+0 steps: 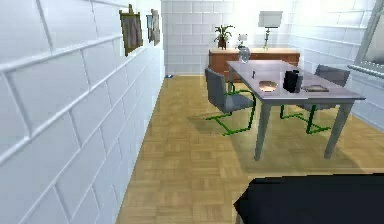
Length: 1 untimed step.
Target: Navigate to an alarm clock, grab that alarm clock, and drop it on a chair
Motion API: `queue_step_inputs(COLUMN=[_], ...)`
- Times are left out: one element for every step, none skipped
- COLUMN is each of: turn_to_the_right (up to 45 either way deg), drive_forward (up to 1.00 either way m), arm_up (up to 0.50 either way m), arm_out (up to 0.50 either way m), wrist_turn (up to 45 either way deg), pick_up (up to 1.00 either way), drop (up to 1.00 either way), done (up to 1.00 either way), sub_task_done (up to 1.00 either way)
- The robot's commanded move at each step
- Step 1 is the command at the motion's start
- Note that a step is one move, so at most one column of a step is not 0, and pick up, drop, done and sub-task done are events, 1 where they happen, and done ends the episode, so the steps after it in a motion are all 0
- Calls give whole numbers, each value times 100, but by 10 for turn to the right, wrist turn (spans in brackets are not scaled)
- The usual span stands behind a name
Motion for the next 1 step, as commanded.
queue_step_inputs(turn_to_the_right=[0], drive_forward=[75], arm_up=[0], arm_out=[0], wrist_turn=[0], pick_up=[0], drop=[0], done=[0], sub_task_done=[0])
